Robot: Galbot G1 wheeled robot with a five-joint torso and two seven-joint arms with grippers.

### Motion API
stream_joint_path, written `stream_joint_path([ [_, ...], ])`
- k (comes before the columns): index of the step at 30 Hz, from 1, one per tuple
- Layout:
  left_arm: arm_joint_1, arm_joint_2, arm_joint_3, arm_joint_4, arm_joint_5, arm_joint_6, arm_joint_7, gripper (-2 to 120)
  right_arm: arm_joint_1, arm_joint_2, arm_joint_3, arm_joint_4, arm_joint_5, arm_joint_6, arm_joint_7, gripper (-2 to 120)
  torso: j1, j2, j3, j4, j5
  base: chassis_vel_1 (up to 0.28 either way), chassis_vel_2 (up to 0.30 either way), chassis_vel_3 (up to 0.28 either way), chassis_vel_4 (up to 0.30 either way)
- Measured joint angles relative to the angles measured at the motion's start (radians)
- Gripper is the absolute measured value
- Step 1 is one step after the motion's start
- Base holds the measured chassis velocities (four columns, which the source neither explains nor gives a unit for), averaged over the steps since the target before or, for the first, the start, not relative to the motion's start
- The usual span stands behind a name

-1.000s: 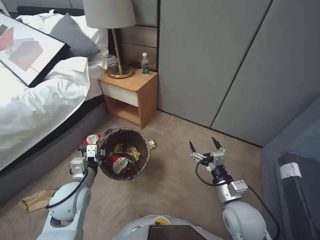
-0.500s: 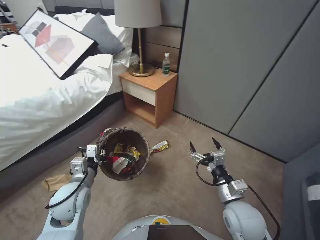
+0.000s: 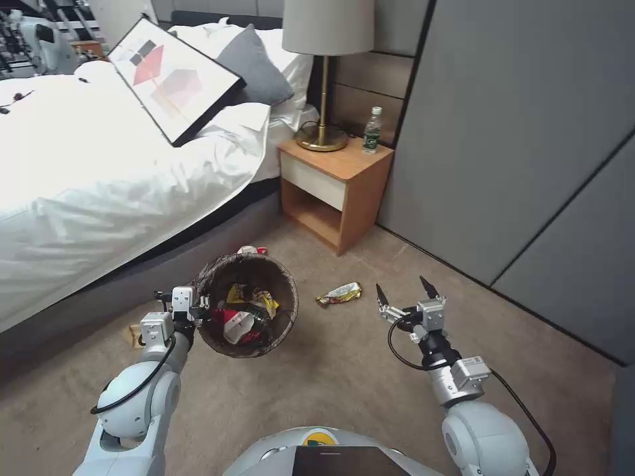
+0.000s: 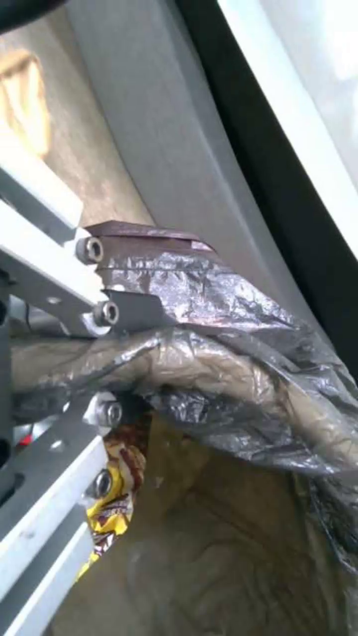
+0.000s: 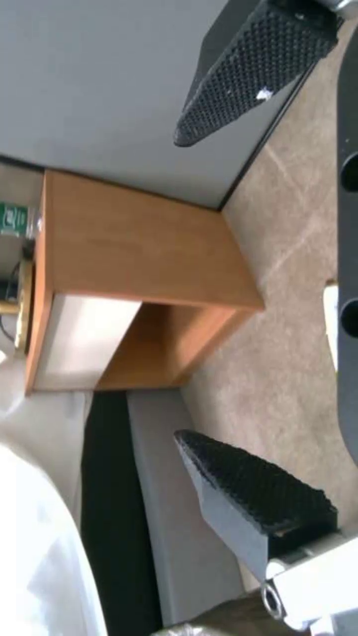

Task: Pick up the trash bin, then pick up the garbage from the floor and place it into the trash bin.

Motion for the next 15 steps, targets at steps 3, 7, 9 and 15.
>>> stream_joint_path([
  [3, 0.0, 0.001, 0.0, 0.0, 0.0, -0.001, 0.0, 3, 0.003, 0.001, 0.0, 0.0, 0.0, -0.002, 0.006, 100, 0.0, 0.0, 0.0, -0.0001, 0.0, 0.071, 0.076, 0.078, 0.08],
  [7, 0.0, 0.0, -0.001, 0.0, 0.0, -0.001, 0.0, 3, 0.006, 0.001, 0.0, 0.0, 0.0, -0.002, 0.007, 100, 0.0, 0.0, 0.0, 0.0, 0.0, 0.082, 0.081, 0.083, 0.073],
  [9, -0.001, 0.0, -0.001, 0.001, 0.0, -0.001, 0.0, 3, 0.006, 0.001, 0.0, 0.0, 0.0, -0.002, 0.008, 100, 0.0, 0.0, 0.0, -0.0001, 0.0001, 0.082, 0.089, 0.082, 0.062],
  [15, -0.001, 0.0, -0.001, 0.002, 0.0, -0.002, 0.0, 3, 0.008, 0.001, 0.0, -0.001, 0.001, -0.002, 0.013, 100, 0.0, 0.0, 0.0, 0.0, 0.0, 0.082, 0.094, 0.093, 0.087],
])
